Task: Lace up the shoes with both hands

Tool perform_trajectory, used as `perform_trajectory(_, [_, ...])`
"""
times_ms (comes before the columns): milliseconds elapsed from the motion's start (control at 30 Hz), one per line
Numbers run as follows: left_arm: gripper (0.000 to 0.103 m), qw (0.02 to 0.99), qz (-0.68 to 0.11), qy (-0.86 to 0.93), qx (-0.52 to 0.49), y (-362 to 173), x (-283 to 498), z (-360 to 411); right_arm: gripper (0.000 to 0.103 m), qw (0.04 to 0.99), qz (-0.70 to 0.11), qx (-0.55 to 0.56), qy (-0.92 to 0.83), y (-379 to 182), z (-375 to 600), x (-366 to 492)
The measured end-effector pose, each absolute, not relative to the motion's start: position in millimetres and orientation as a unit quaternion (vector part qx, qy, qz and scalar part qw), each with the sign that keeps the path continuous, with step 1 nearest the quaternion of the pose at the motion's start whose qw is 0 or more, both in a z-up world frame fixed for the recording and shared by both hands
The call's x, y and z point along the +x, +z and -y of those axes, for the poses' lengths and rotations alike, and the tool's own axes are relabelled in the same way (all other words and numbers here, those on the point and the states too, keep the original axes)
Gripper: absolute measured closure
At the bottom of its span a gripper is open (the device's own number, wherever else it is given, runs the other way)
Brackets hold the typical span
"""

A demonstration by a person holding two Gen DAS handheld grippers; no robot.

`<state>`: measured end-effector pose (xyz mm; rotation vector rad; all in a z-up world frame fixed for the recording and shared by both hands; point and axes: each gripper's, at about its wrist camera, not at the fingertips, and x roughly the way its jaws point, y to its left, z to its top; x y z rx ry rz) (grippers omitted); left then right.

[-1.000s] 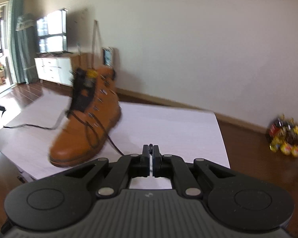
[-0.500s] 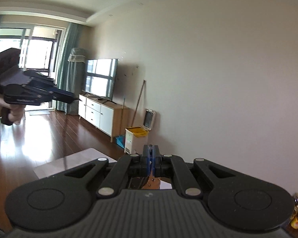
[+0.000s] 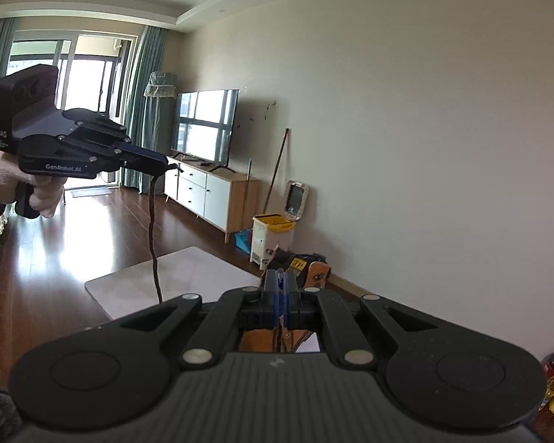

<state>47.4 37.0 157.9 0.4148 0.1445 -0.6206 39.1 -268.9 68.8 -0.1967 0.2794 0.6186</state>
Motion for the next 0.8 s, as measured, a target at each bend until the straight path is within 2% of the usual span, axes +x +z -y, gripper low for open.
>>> perform_trajectory(300, [0.101,0.926,-0.088,-0.306,0.202,146.3,78.1,-40.9,0.100,0.930,-0.176,-0.080,0.313,56.8,272.1,70.2])
perform_trajectory(500, [0.101,0.929,-0.139,-0.295,0.174,134.1,115.9,-55.9,0.100,0.916,-0.224,-0.071,0.325,45.7,265.2,114.3])
perform_trajectory(600, [0.101,0.936,-0.171,-0.276,0.138,153.1,123.9,-68.8,0.100,0.912,-0.252,-0.054,0.319,56.7,264.8,125.9])
perform_trajectory(800, [0.101,0.948,-0.229,-0.198,0.095,224.7,108.8,-82.9,0.100,0.903,-0.332,-0.020,0.273,135.6,275.3,137.0])
